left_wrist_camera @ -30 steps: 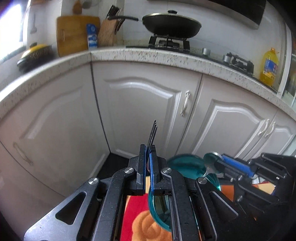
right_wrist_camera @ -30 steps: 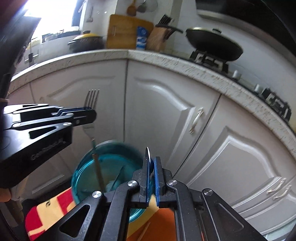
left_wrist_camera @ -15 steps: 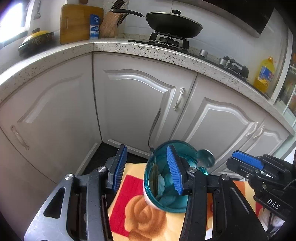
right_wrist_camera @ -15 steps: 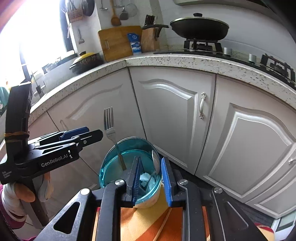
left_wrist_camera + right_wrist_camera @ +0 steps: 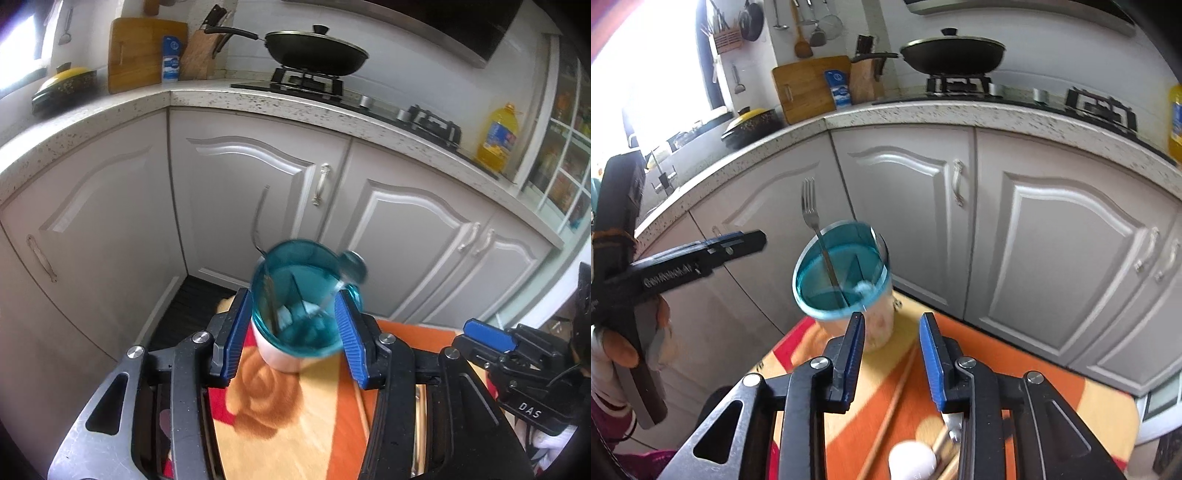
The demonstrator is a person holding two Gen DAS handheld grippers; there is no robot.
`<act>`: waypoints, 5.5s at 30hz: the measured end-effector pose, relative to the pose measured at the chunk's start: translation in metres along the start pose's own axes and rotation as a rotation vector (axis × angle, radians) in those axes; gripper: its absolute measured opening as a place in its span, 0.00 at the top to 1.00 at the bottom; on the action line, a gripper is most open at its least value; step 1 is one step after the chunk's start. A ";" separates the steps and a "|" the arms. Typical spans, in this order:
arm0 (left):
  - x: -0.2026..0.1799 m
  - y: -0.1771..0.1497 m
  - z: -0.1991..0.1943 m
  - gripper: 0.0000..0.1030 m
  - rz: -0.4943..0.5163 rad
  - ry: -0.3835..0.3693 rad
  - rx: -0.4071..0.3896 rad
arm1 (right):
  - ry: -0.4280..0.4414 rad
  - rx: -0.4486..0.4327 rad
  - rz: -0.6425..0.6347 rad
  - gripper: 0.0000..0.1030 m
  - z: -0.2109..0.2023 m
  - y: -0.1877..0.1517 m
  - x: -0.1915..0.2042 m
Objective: Organize utensils
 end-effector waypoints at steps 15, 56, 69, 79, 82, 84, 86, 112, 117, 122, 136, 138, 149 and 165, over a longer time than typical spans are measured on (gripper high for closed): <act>-0.048 -0.072 -0.001 0.52 0.025 -0.184 0.170 | -0.066 0.164 0.164 0.68 -0.021 -0.115 -0.058; -0.101 -0.200 0.097 0.84 0.193 -0.195 0.563 | 0.031 0.226 0.255 0.67 0.007 -0.156 -0.077; -0.064 -0.158 0.063 0.85 0.050 -0.242 0.470 | 0.125 0.282 0.243 0.68 0.070 -0.112 -0.074; -0.035 -0.148 0.049 0.85 -0.013 -0.224 0.443 | 0.131 0.383 0.308 0.68 0.117 -0.109 -0.091; -0.024 -0.147 0.047 0.85 -0.037 -0.213 0.440 | 0.141 0.385 0.314 0.68 0.121 -0.105 -0.091; -0.021 -0.148 0.046 0.85 -0.043 -0.210 0.433 | 0.157 0.382 0.308 0.68 0.121 -0.102 -0.085; -0.018 -0.148 0.046 0.85 -0.046 -0.206 0.430 | 0.233 0.371 0.301 0.68 0.116 -0.096 -0.068; -0.004 -0.173 0.093 0.63 -0.143 -0.133 0.533 | 0.052 0.396 0.030 0.81 0.132 -0.108 -0.032; -0.019 -0.169 0.104 0.62 -0.086 -0.091 0.492 | 0.049 0.384 -0.002 0.95 0.130 -0.109 -0.033; -0.033 -0.168 0.113 0.83 0.040 -0.062 0.466 | 0.083 0.357 0.062 0.97 0.124 -0.114 -0.038; -0.014 -0.155 0.069 0.84 -0.064 -0.171 0.438 | 0.180 0.238 0.186 0.97 0.073 -0.102 -0.043; -0.012 -0.146 0.060 0.84 -0.065 -0.176 0.408 | 0.183 0.226 0.190 0.97 0.064 -0.101 -0.043; -0.010 -0.092 0.016 0.84 -0.106 -0.244 0.252 | 0.193 0.152 0.171 0.98 0.032 -0.083 -0.025; 0.010 -0.027 -0.004 0.84 -0.151 -0.253 0.103 | 0.155 0.144 0.137 0.98 0.029 -0.059 -0.020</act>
Point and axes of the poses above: each gripper's, at about its wrist camera, not at the fingertips, and z roughly the way its jaws point, x to its left, y to its top, the point moved 5 cm from there along z, roughly the way its jaws point, and after that the axes turned 2 degrees about -z, right-handed, at the moved point
